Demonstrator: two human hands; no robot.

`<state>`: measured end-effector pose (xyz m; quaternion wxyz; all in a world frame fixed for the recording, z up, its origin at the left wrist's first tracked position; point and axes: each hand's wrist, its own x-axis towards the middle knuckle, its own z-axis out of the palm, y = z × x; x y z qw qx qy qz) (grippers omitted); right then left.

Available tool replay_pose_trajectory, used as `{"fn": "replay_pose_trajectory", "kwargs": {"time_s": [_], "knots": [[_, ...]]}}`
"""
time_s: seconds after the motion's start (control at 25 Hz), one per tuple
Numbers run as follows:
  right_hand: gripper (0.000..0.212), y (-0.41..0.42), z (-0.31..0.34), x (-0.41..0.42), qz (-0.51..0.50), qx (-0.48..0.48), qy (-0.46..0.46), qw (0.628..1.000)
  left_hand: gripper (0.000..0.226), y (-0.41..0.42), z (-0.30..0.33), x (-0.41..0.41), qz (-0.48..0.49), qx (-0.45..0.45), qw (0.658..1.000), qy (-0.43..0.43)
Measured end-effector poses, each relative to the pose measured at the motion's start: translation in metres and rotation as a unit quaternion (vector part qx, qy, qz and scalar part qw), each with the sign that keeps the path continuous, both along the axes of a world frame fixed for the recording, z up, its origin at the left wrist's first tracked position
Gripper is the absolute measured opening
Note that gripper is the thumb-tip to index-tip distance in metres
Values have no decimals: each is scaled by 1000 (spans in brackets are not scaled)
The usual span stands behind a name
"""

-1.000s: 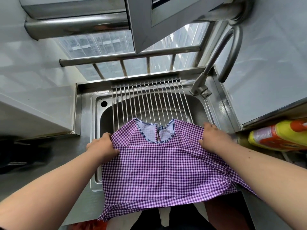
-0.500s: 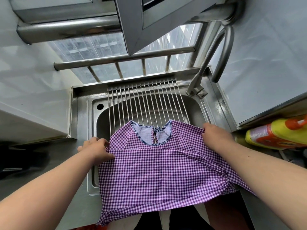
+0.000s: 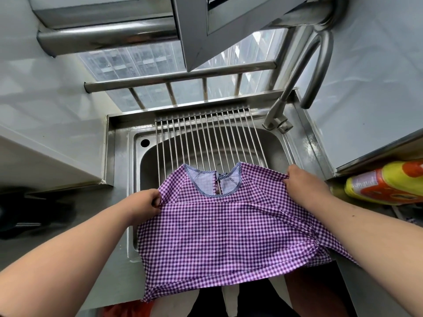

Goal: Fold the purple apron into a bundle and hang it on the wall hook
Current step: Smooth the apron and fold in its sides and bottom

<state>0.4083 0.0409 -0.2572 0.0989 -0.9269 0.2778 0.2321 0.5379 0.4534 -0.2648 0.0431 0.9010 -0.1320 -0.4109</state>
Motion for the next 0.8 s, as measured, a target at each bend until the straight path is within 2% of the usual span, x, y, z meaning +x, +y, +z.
{"fn": "replay_pose_trajectory", "kwargs": {"time_s": [0.12,0.32,0.52,0.6,0.68,0.76,0.8], "knots": [[14,8,9,9,22,3,-15,1000,28,8,10,2,-24,5,999,-34],[16,26,25,54,49,9,-69,996,24,32,44,28,-6,18,991,-133],[13,35,20,104,25,31,-129,991,22,49,60,63,-9,13,973,-232],[9,38,14,115,12,27,-122,992,24,50,58,68,-11,2,975,-223],[6,38,10,118,20,-6,-49,999,22,49,49,65,-21,12,983,-181],[22,40,9,120,31,-36,7,999,14,47,40,60,-15,17,989,-144],[32,43,8,125,35,-36,7,999,16,46,35,58,3,13,992,-127]]}}
